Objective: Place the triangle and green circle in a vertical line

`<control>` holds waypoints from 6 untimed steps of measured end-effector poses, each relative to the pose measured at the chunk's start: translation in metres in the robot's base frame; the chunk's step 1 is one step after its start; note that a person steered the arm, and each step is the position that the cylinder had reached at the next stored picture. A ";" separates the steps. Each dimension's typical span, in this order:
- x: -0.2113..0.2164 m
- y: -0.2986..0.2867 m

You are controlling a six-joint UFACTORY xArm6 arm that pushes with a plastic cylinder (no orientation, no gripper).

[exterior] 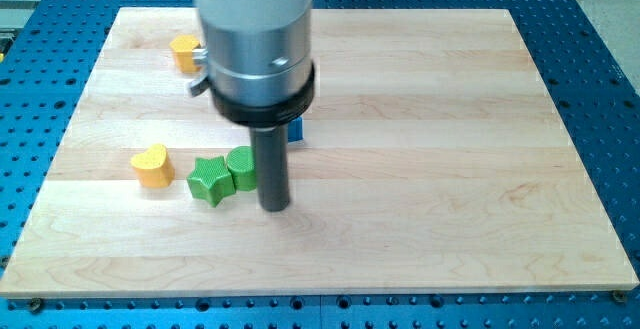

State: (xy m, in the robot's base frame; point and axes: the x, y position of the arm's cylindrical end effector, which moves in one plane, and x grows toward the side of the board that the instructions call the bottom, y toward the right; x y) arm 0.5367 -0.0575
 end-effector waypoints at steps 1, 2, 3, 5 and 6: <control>-0.033 -0.028; -0.081 -0.033; -0.089 -0.045; -0.130 -0.074; -0.132 -0.035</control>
